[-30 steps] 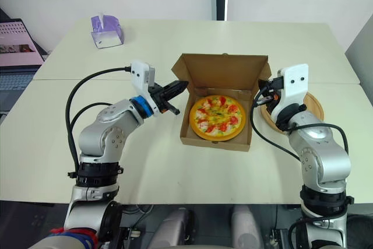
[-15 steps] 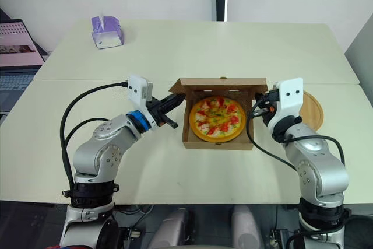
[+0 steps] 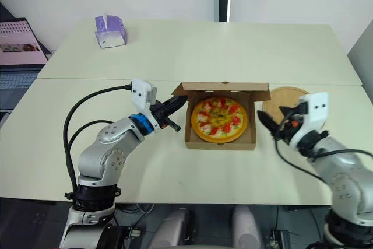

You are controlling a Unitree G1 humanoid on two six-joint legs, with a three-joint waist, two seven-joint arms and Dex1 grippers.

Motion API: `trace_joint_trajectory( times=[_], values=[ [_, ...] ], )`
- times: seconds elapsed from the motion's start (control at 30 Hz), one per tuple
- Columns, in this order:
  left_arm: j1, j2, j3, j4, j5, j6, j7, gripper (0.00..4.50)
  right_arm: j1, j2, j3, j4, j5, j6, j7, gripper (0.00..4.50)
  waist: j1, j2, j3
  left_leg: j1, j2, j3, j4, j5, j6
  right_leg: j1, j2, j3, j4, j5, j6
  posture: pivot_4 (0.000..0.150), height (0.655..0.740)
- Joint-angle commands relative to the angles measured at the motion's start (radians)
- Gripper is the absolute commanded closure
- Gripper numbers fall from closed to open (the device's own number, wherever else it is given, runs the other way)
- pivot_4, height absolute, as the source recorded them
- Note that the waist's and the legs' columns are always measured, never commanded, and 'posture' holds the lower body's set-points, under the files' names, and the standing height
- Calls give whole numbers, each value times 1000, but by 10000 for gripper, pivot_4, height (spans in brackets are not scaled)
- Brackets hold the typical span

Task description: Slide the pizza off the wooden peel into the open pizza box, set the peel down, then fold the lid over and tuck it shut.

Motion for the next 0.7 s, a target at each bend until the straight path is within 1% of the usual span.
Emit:
trace_joint_trajectory(
  times=[0.03,0.07,0.13,0.27,0.33,0.4,0.53,0.63,0.7],
  values=[
    [-1,-7,-17,-18,-1,-21,0,45000,-149,-93,-61,127,34,-35,38,6283,-1,0,0,1,0,1,0,0,0,0,0,0,0,0,0,1500,7400],
    [-1,-9,-17,-16,-2,-19,1,45000,-204,-121,-46,182,31,-42,57,8592,-3,0,0,2,0,1,0,0,0,1,0,0,0,0,0,1500,7400],
    [-2,-12,-19,-14,-3,-15,3,45000,-296,-172,11,275,6,-69,106,15632,-3,0,0,4,1,2,-1,0,0,3,1,-2,0,0,0,1500,7400],
    [-4,-12,-27,-8,-1,-16,0,45000,-470,-260,206,456,-75,-130,258,30048,-3,0,0,4,1,3,-1,0,0,5,1,-1,-2,0,0,1500,7400],
    [-3,-9,-32,-6,-2,-16,-6,45000,-524,-294,318,510,-122,-148,337,37161,-2,0,0,4,1,3,-1,0,0,6,1,-2,-3,0,0,1500,7400],
    [-1,-5,-38,-6,-2,-17,-9,45000,-565,-304,386,533,-138,-148,393,44439,1,0,0,4,1,2,-1,0,0,6,1,-2,-3,0,0,1500,7400],
    [3,-10,-30,-10,-18,-19,-18,45000,-607,-318,478,540,-148,-133,496,44831,3,0,0,3,1,1,-1,0,0,6,0,-3,-4,0,0,1500,7400],
    [4,21,-17,-22,-58,26,-59,45000,-596,-325,510,530,-158,-137,544,44831,5,0,0,2,1,0,0,0,0,6,-1,-3,-5,0,0,1500,7400],
    [9,67,-3,-28,-78,59,-92,41165,-587,-327,522,525,-168,-139,560,45000,2,0,0,2,1,-1,-1,0,0,6,-1,-3,-5,0,0,1500,7400]
  ],
)
